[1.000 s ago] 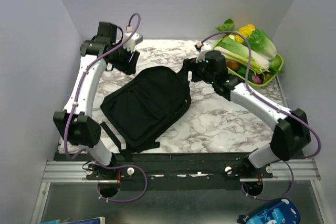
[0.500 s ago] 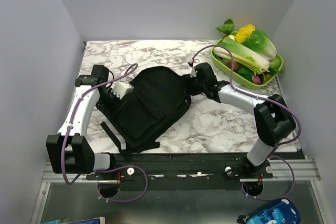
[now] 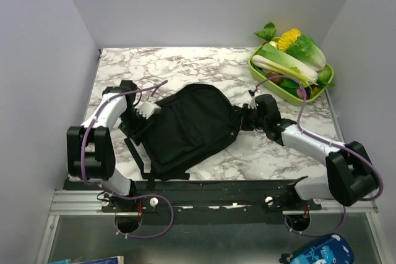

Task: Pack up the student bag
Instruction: Adjust the student bag at the center of the board.

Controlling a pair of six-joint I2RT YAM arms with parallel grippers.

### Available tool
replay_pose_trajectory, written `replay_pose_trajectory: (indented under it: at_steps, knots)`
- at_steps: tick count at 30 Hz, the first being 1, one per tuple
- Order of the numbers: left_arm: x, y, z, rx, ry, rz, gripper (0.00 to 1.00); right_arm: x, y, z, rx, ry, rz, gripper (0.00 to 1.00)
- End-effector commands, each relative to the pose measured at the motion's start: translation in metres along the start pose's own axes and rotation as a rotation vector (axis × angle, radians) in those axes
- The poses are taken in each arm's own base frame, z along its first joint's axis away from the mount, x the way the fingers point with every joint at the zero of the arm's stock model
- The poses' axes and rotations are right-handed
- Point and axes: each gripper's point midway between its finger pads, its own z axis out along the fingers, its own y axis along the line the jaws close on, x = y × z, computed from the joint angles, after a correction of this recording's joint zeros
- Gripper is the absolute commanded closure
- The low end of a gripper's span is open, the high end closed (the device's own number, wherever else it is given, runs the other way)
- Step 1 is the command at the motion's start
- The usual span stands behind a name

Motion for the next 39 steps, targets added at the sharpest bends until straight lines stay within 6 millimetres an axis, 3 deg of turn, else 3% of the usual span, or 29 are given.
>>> replay_pose_trajectory:
  at_steps: [1,6,10,11,15,17,18,21,24,26,27,28,29,30,31,32,33,34,36,38,39]
  knots:
    - [-0.073,0.015,0.001,0.006,-0.152,-0.026,0.40,0.032,0.012,-0.022,-0.083,0.042,0.080,0.95]
    - [-0.148,0.021,-0.012,0.042,-0.259,-0.010,0.40,0.054,0.037,-0.025,-0.169,0.103,0.088,0.90]
    - [-0.195,0.017,-0.024,0.090,-0.336,0.017,0.39,0.057,0.050,-0.015,-0.211,0.153,0.106,0.89]
    - [-0.203,0.019,-0.025,0.080,-0.339,0.023,0.39,0.050,0.056,-0.011,-0.216,0.146,0.095,0.89]
    - [-0.251,0.019,-0.035,0.101,-0.406,0.053,0.40,0.033,0.050,0.014,-0.145,0.133,0.090,0.89]
    - [-0.264,0.019,-0.041,0.114,-0.427,0.055,0.40,0.022,0.050,0.023,-0.117,0.110,0.105,0.89]
    - [-0.270,0.021,-0.038,0.124,-0.433,0.059,0.40,0.010,0.055,0.028,-0.121,0.090,0.115,0.84]
    - [-0.301,0.032,-0.068,0.074,-0.525,0.093,0.41,0.004,0.063,0.040,-0.133,0.106,0.140,0.75]
    - [-0.305,0.031,-0.087,0.065,-0.538,0.097,0.41,0.009,0.070,0.032,-0.137,0.114,0.100,0.72]
    - [-0.300,0.028,-0.092,0.062,-0.538,0.081,0.52,0.009,0.071,0.017,-0.138,0.099,0.080,0.64]
    - [-0.295,0.022,-0.106,0.053,-0.561,0.104,0.56,0.005,0.071,0.011,-0.140,0.078,0.063,0.41]
    - [-0.285,0.013,-0.101,0.091,-0.538,0.109,0.59,0.007,0.066,0.005,-0.111,0.082,0.057,0.30]
    - [-0.279,0.007,-0.105,0.104,-0.539,0.113,0.58,0.004,0.067,-0.007,-0.111,0.067,0.039,0.01]
    - [-0.270,-0.003,-0.125,0.093,-0.574,0.123,0.54,0.001,0.069,-0.013,-0.122,0.055,0.000,0.00]
    - [-0.261,-0.008,-0.116,0.109,-0.563,0.101,0.47,-0.002,0.068,-0.019,-0.116,0.039,-0.019,0.00]
    - [-0.256,-0.012,-0.120,0.103,-0.581,0.095,0.20,-0.007,0.069,-0.025,-0.117,0.016,-0.041,0.00]
    - [-0.248,-0.020,-0.142,0.073,-0.636,0.106,0.02,-0.017,0.073,-0.037,-0.133,-0.033,-0.076,0.00]
    - [-0.240,-0.023,-0.136,0.076,-0.629,0.088,0.01,-0.025,0.071,-0.043,-0.119,-0.073,-0.098,0.00]
    - [-0.229,-0.029,-0.150,0.049,-0.656,0.081,0.01,-0.037,0.070,-0.053,-0.100,-0.124,-0.137,0.00]
    - [-0.217,-0.030,-0.145,0.034,-0.642,0.061,0.01,-0.049,0.069,-0.064,-0.080,-0.174,-0.166,0.00]
    - [-0.211,-0.029,-0.154,-0.008,-0.664,0.054,0.01,-0.052,0.071,-0.068,-0.080,-0.188,-0.185,0.00]
